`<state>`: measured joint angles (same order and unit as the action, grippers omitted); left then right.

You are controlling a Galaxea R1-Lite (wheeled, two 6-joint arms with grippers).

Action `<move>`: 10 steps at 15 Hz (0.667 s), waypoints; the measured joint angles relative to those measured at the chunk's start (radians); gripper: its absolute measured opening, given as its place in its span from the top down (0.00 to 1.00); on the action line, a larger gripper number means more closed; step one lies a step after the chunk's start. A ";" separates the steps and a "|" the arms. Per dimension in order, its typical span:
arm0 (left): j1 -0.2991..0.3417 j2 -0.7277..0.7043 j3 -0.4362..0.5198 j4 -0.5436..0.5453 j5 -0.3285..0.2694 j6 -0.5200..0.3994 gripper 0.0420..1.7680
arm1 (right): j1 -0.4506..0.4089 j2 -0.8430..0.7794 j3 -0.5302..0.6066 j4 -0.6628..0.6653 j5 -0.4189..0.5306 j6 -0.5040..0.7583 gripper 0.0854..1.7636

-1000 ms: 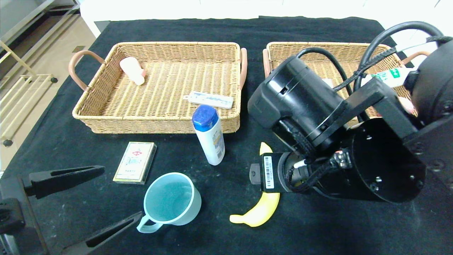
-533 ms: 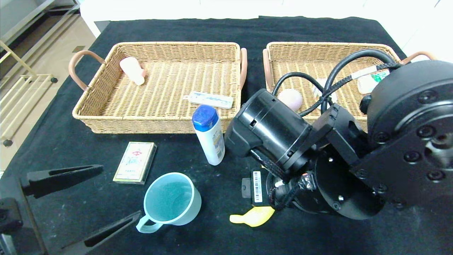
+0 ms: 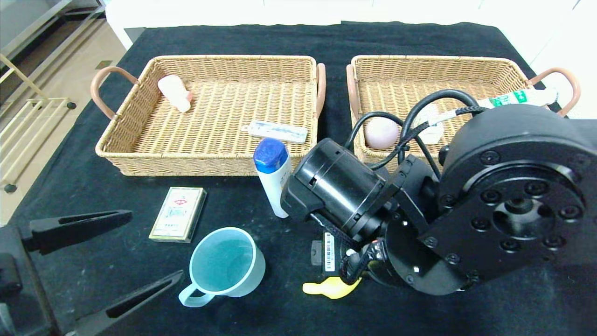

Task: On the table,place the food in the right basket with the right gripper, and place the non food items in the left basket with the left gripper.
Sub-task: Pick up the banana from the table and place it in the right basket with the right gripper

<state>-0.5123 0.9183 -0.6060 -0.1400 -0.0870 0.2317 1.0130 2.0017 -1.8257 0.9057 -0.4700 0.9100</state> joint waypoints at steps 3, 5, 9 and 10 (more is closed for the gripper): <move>0.001 -0.001 0.002 0.000 0.001 -0.001 0.03 | -0.003 0.012 -0.007 0.000 0.000 0.012 0.04; 0.002 -0.002 0.003 0.003 0.002 -0.001 0.03 | -0.004 0.017 -0.010 0.000 0.001 0.015 0.04; 0.029 -0.001 0.000 0.009 0.005 -0.006 0.03 | -0.009 0.036 -0.010 0.003 0.000 0.034 0.04; 0.037 0.000 -0.004 0.009 0.003 -0.007 0.03 | -0.010 0.041 -0.010 0.003 0.000 0.037 0.04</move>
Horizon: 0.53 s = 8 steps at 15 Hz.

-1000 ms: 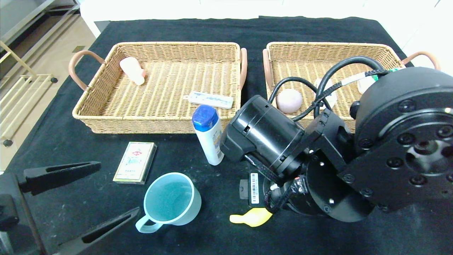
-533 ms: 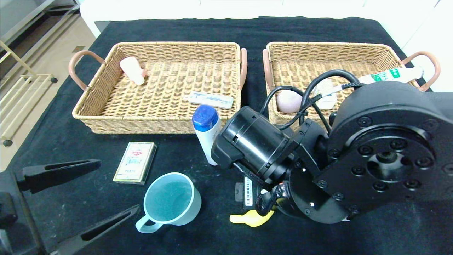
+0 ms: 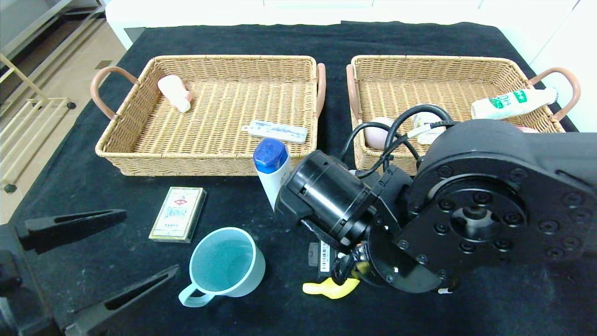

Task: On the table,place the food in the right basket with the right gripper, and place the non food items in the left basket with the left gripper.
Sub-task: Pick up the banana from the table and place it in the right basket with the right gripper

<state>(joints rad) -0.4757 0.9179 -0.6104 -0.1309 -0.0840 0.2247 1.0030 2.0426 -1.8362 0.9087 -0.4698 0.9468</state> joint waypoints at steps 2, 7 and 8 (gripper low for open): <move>0.009 0.000 -0.003 0.000 -0.001 0.000 0.03 | 0.000 0.012 0.000 -0.001 0.000 0.003 0.04; 0.017 -0.003 -0.006 0.000 -0.003 -0.001 0.03 | 0.002 0.034 0.000 0.000 -0.001 0.011 0.21; 0.017 -0.004 -0.005 0.000 -0.004 -0.001 0.03 | 0.003 0.035 0.000 0.000 -0.001 0.012 0.30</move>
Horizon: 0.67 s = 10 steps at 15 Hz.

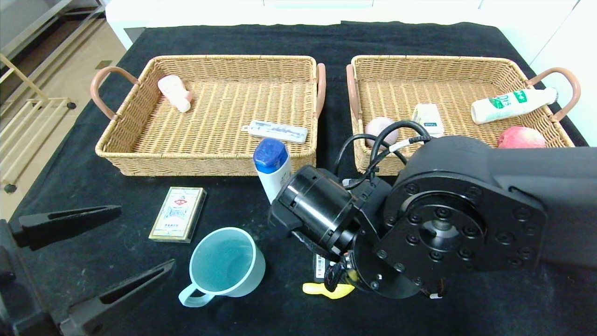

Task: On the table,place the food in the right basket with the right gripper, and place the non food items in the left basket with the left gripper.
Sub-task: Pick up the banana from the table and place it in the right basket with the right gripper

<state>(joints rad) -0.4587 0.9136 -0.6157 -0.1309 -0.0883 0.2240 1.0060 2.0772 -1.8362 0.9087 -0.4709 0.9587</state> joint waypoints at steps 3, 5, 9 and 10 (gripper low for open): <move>-0.001 -0.001 0.001 0.000 -0.003 0.001 0.03 | 0.006 0.003 0.001 0.002 -0.002 -0.001 0.52; -0.001 -0.002 0.003 0.000 -0.003 0.002 0.03 | 0.007 0.003 0.003 0.002 -0.002 -0.002 0.65; -0.001 -0.002 0.005 0.000 -0.003 0.003 0.03 | 0.009 0.003 0.005 0.002 -0.002 -0.002 0.65; -0.001 -0.002 0.006 0.000 -0.003 0.003 0.03 | 0.009 0.003 0.007 0.001 -0.002 -0.002 0.65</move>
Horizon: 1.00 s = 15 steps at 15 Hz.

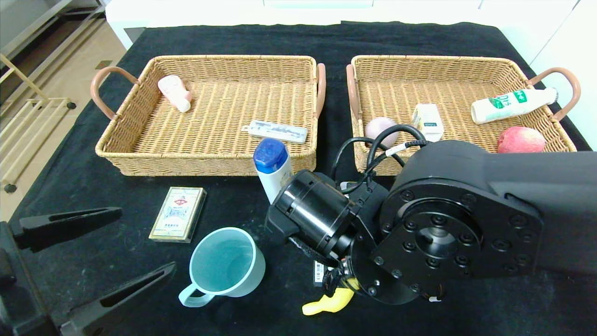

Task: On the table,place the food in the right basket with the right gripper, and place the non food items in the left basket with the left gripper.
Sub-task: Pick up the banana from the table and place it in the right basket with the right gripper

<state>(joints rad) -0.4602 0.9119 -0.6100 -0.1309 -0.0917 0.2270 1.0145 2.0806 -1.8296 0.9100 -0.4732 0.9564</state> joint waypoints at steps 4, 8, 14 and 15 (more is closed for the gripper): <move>0.000 0.000 0.001 0.000 -0.001 0.001 0.03 | 0.001 0.000 0.001 0.000 -0.003 -0.001 0.65; 0.000 -0.003 -0.009 -0.004 -0.003 0.007 0.03 | 0.009 -0.004 -0.014 0.036 -0.025 -0.013 0.65; 0.000 -0.004 -0.025 0.000 -0.003 0.005 0.03 | 0.015 -0.067 -0.125 0.110 -0.045 -0.034 0.65; 0.000 -0.003 -0.024 0.000 -0.003 0.005 0.03 | 0.007 -0.083 -0.129 0.111 -0.045 -0.046 0.65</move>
<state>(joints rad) -0.4602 0.9091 -0.6336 -0.1309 -0.0947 0.2321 1.0213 1.9974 -1.9589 1.0209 -0.5181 0.9100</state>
